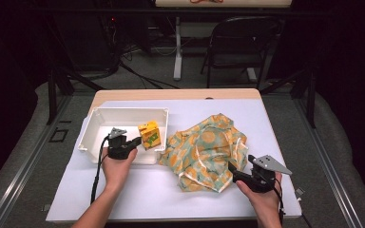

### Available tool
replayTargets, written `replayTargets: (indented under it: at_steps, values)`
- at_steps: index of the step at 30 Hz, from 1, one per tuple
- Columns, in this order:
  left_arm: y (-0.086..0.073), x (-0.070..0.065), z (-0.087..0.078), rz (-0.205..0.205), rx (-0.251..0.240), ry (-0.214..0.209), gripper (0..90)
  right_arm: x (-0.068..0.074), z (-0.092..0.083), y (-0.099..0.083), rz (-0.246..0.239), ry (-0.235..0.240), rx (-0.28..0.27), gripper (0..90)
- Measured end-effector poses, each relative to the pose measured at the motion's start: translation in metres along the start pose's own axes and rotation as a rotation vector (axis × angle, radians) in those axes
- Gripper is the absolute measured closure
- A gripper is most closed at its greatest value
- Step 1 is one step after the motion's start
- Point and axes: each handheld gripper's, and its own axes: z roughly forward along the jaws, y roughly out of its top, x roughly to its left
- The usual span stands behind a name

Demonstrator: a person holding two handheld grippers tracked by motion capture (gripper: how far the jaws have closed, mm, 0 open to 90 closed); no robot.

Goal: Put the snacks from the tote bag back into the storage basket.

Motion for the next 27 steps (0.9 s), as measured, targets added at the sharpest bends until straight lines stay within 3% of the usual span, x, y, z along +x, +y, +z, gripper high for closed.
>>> replayTargets:
  at_steps: [6, 10, 14, 18, 22, 27]
  values:
    - [0.003, -0.001, 0.008, -0.016, 0.000, -0.001, 90.0, 0.002, 0.001, 0.000, -0.005, 0.004, 0.005, 19.6]
    - [0.000, -0.003, 0.002, -0.021, -0.006, -0.014, 86.7, 0.001, 0.000, 0.000, -0.003, 0.003, 0.001, 19.7]
    - [-0.008, -0.009, -0.010, 0.010, 0.006, -0.047, 88.3, -0.002, 0.000, 0.000, 0.001, -0.001, 0.002, 19.8]
    - [-0.011, -0.017, -0.011, 0.031, 0.025, -0.080, 89.1, 0.000, 0.000, 0.000, -0.001, 0.002, 0.002, 19.9]
    - [-0.008, -0.024, -0.003, 0.079, 0.045, -0.055, 89.6, 0.002, 0.001, 0.000, -0.010, 0.006, 0.004, 19.9]
    - [-0.003, -0.029, 0.006, 0.100, 0.063, -0.015, 90.0, 0.001, 0.001, 0.000, -0.006, 0.002, 0.005, 20.0]
